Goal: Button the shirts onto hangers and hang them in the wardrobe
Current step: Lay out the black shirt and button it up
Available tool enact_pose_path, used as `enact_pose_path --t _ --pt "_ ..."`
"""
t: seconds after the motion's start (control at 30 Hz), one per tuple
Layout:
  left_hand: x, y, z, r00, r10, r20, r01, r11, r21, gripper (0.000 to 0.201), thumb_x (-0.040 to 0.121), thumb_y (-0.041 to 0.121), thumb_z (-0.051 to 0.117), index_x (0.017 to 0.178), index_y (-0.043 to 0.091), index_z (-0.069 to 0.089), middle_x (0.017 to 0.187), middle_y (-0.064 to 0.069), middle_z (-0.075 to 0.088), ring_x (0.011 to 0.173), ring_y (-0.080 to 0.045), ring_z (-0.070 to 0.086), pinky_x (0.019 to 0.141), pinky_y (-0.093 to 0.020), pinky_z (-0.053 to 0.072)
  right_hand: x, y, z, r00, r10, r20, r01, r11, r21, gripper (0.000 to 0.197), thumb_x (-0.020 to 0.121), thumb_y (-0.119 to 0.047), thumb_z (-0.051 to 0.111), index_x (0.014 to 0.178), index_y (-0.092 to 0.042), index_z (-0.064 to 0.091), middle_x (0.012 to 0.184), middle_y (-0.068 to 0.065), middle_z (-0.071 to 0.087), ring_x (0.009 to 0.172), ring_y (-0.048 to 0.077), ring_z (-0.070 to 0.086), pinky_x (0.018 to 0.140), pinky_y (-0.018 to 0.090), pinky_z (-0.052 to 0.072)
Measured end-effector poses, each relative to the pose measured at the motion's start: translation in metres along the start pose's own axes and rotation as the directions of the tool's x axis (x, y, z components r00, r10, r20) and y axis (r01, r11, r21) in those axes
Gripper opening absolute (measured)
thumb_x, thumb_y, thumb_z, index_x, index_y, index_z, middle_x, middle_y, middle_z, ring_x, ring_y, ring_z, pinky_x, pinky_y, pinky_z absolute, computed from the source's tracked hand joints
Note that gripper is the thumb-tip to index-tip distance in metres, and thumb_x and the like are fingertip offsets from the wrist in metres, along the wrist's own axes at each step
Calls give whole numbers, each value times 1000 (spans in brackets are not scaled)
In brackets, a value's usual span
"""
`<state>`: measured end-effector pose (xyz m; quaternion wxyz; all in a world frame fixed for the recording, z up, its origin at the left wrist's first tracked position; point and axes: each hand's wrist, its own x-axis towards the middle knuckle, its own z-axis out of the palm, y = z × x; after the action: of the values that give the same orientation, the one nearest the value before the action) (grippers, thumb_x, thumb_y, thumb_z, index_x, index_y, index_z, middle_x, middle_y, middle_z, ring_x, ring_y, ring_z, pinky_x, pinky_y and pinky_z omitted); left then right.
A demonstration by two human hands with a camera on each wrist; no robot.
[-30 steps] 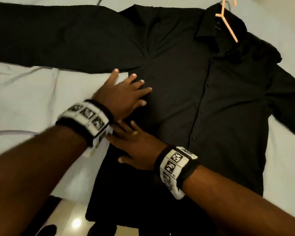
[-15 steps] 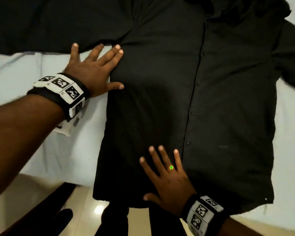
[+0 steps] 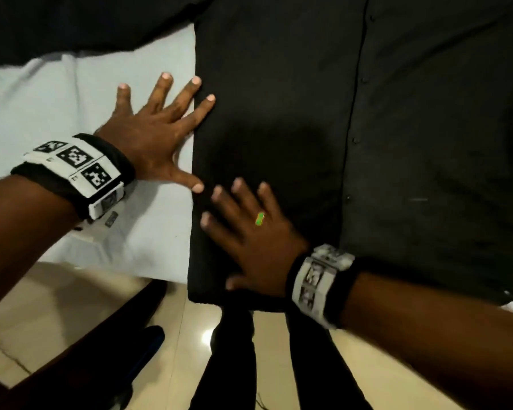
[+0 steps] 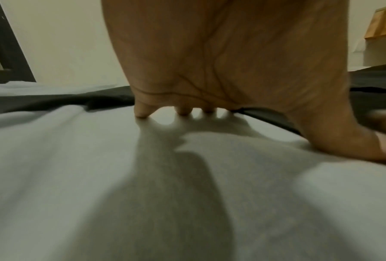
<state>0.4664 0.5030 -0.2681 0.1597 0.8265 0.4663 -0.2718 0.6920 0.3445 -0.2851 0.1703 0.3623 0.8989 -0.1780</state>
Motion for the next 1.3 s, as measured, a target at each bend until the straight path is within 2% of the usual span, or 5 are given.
enact_pose_path --t 0.17,0.7,0.83,1.0,1.3 --pt "-2 -5 -8 994 -40 102 39 999 8 145 39 104 40 142 45 -43 158 8 -42 152 -34 -24 107 -81 17 -46 -65 16 927 -368 76 363 929 79 106 79 -68 65 160 -32 8 169 2 -2 154 31 -2 119 60 -6" --pt "-2 16 14 993 -101 -54 97 993 -68 142 62 50 90 156 35 -15 168 -13 -7 147 -58 3 103 -84 18 -118 -65 29 990 69 -124 -6 892 452 74 94 -52 52 157 -30 22 165 0 23 151 19 23 122 57 13" --pt "-22 142 6 938 -116 -328 47 976 -211 88 83 26 74 153 3 26 162 -26 17 148 -51 13 110 -80 16 -204 7 28 483 873 -76 -324 258 910 20 96 -31 58 111 -26 70 101 -11 73 96 4 67 89 39 53" --pt "-39 270 17 966 101 -238 -165 950 -267 111 80 70 57 162 12 9 170 -8 -5 155 -32 -7 117 -68 1 -298 87 57 -319 923 216 -333 -322 886 26 87 -57 57 76 -34 62 75 -2 69 74 27 67 77 55 55" --pt "-39 291 36 993 114 -44 -121 963 -241 137 67 88 55 158 22 -22 164 3 -33 153 -26 -24 120 -65 -7 -304 141 84 -341 753 562 -45 -610 791 16 84 -23 78 89 -19 64 87 15 72 54 27 64 55 36 57"
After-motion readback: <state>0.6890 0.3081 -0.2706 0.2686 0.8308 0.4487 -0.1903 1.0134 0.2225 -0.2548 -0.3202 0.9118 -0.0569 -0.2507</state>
